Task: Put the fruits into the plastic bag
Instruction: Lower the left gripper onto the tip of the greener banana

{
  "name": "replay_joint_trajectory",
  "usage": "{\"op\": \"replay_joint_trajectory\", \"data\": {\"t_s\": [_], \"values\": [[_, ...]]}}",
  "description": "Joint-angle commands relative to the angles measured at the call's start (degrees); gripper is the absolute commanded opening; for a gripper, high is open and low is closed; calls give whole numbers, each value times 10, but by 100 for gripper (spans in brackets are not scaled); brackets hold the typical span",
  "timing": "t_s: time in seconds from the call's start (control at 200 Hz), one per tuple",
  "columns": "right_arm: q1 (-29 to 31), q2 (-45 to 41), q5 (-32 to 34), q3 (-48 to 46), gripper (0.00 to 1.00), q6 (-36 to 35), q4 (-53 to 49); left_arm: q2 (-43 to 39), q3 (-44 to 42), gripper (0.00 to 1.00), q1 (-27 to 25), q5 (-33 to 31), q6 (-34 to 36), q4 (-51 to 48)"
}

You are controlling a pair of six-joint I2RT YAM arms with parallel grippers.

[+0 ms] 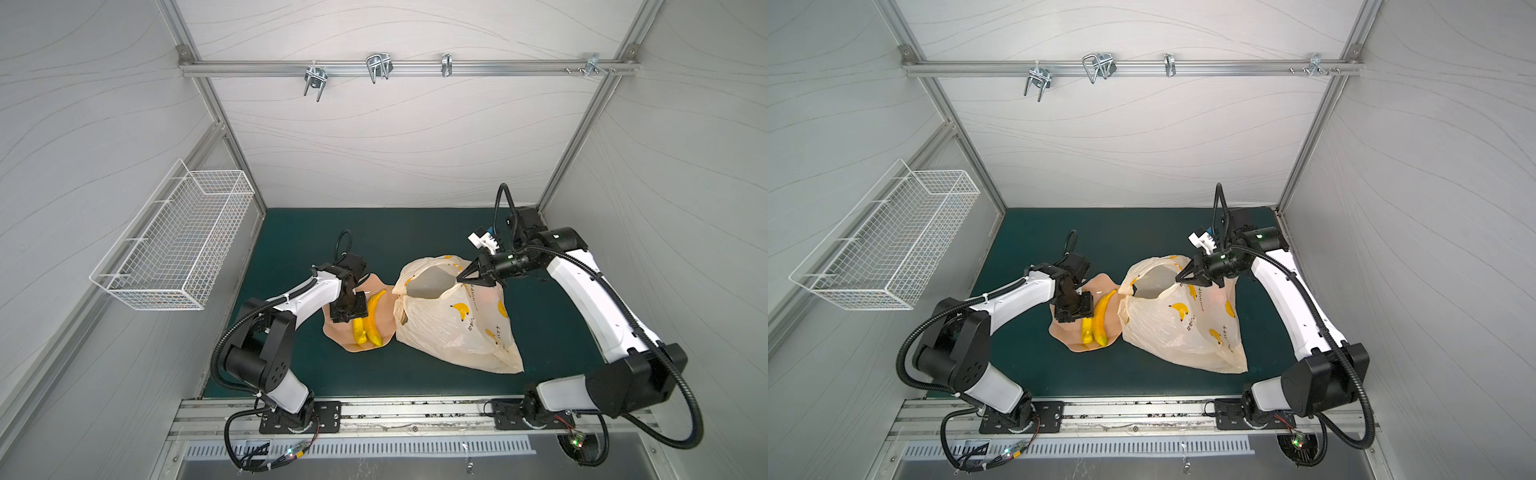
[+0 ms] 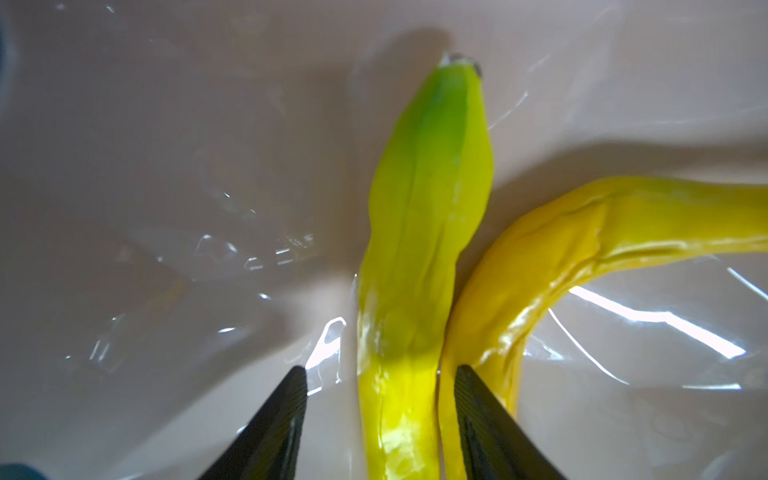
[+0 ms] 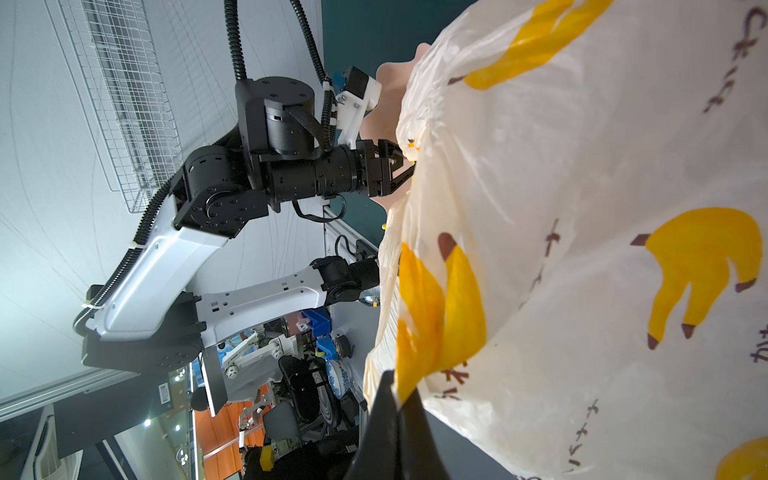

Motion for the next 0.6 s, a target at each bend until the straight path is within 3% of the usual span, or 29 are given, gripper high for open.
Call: {"op": "replay_joint_trajectory", "data": {"t_s": [0.0,0.32,0.59], "values": [[-4,-1,0,0,0,-9,-17,13,-4,58,6,-7,10,7],[-4,8,-1,9,0,-9,-17,35,-5,55,7,8,16,20],[-4,9,0,13,0,-10,-20,34,-9,43,7,22,22,28]]}}
